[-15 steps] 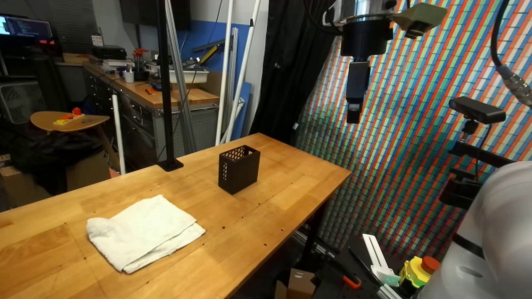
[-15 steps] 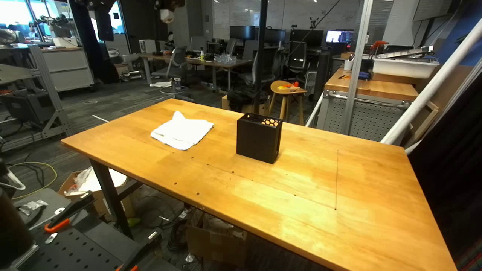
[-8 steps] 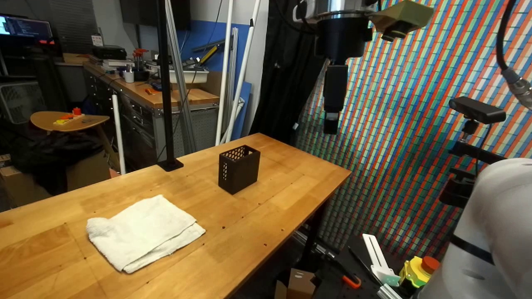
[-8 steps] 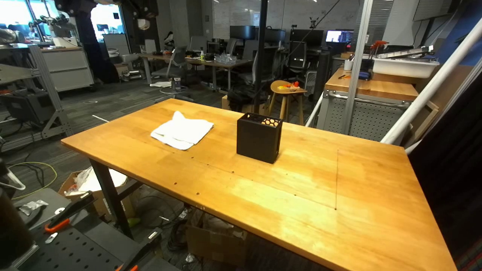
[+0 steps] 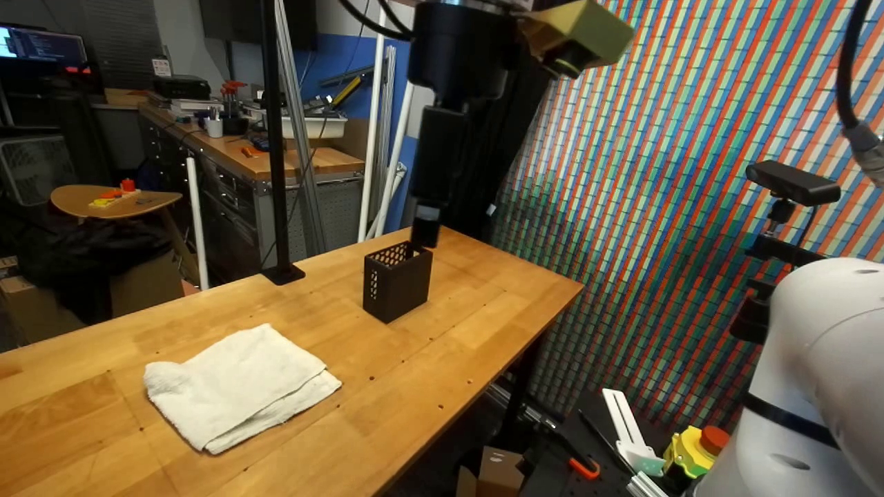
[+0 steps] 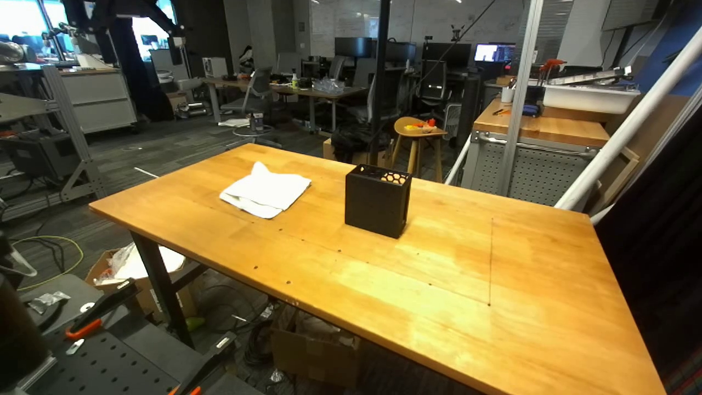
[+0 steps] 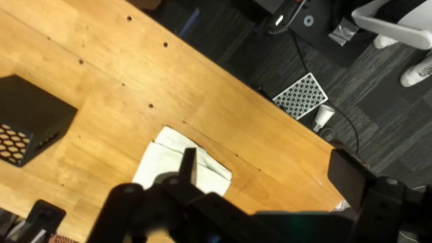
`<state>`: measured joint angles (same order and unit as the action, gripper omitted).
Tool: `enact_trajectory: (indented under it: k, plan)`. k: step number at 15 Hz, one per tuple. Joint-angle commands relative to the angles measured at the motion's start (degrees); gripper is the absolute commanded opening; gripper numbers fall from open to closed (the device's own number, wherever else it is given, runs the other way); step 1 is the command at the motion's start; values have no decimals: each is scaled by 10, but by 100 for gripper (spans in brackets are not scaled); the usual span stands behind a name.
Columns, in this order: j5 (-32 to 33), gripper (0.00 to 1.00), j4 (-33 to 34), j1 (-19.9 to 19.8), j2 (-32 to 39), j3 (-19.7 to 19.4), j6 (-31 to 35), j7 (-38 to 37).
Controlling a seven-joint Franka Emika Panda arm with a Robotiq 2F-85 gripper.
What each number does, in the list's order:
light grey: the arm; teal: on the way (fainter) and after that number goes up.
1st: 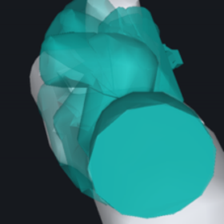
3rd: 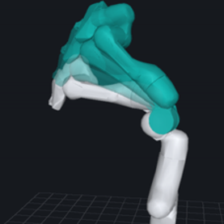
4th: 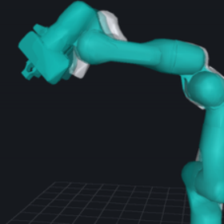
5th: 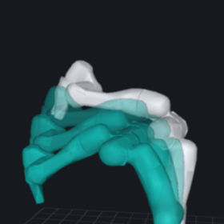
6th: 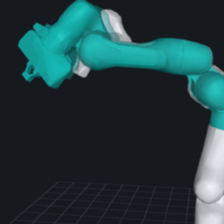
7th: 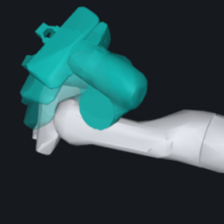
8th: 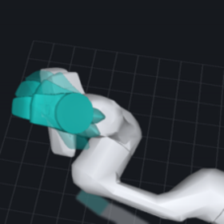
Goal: Put the towel in the box
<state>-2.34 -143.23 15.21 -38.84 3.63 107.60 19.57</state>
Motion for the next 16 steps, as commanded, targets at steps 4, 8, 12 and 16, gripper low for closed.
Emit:
enact_trajectory:
  k: [4,8,12,16]
  plan:
    - [-17,100,62,34,145,28,144,18]
    - [-15,100,112,38,240,39,196,38]
    - [-4,100,180,29,333,53,215,66]
    - [10,100,259,15,422,62,214,100]
